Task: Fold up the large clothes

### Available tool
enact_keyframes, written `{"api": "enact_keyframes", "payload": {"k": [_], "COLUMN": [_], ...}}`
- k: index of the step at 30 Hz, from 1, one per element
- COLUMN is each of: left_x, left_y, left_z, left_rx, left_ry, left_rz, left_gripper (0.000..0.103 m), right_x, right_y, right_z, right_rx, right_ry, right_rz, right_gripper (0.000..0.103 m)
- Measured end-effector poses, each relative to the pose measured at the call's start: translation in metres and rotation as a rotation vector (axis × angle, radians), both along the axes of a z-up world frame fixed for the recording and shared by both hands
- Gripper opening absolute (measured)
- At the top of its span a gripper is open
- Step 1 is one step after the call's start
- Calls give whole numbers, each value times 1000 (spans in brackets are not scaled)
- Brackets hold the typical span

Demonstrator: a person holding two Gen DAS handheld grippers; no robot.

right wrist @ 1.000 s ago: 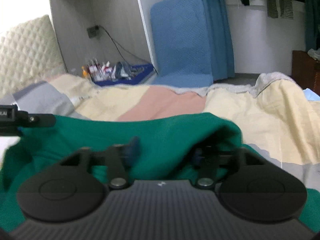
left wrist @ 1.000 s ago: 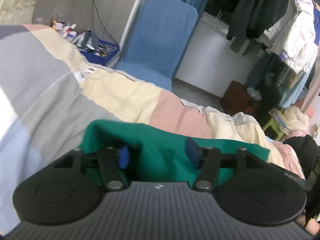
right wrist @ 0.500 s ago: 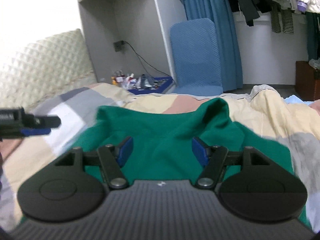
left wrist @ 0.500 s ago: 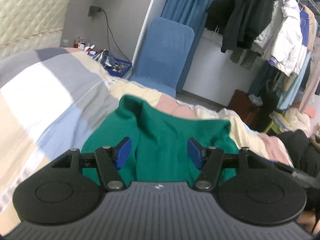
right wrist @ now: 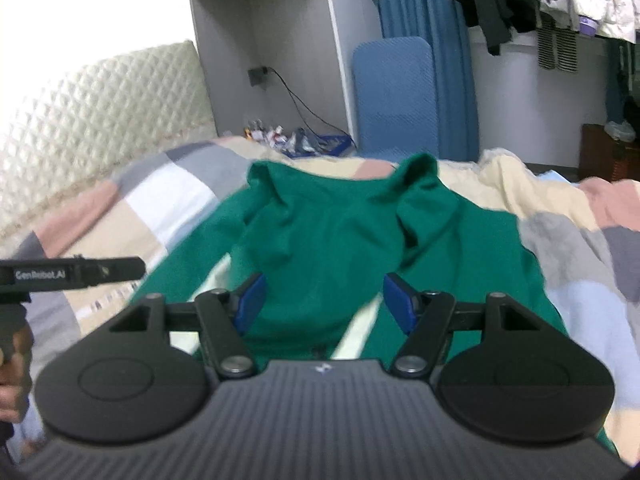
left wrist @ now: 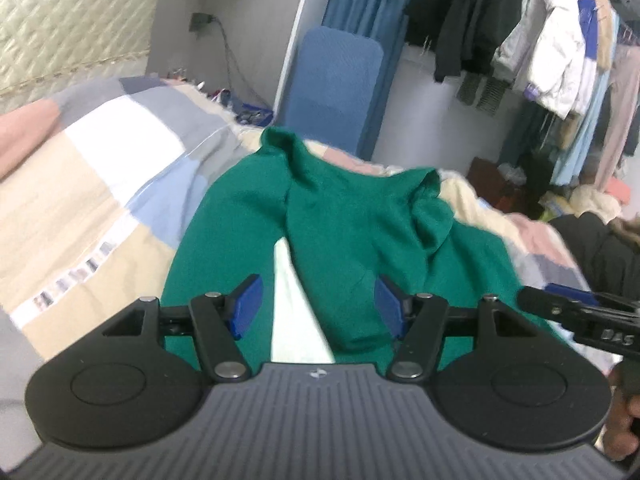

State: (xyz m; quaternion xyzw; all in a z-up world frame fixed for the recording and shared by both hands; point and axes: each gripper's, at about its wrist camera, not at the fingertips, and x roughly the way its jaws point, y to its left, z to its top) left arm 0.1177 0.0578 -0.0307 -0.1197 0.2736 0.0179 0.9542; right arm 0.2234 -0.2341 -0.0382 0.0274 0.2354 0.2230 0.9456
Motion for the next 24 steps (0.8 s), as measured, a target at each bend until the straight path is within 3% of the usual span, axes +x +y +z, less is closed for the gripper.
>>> {"api": "enact_keyframes", "payload": {"k": [6, 10, 16, 18, 19, 20, 24], "left_x": [-10, -7, -3, 2, 3, 6, 11], "left_y": [6, 16, 36, 45, 50, 54, 64], "left_z": [-22, -33, -42, -43, -45, -46, -55], "left_rx": [35, 48, 17, -3, -19, -32, -83], "left_ry": [75, 127, 167, 177, 187, 198, 226], "left_rz": [12, 7, 44, 64, 74, 81, 75], "left_gripper": [67, 67, 67, 67, 67, 67, 67], "right_x": [-11, -10, -1, 1, 3, 4, 13], "right_y": [-11, -13, -30, -36, -41, -43, -51], "right_z": [-21, -30, -34, -37, -39, -40, -49], "right_rx": [-2, -45, 6, 8, 17, 33, 61], "right_ry": [127, 159, 207, 222, 233, 242, 302], "right_rz": [-40, -88, -165, -200, -218, -232, -259], "right_gripper": [67, 67, 67, 71, 82, 86, 86]}}
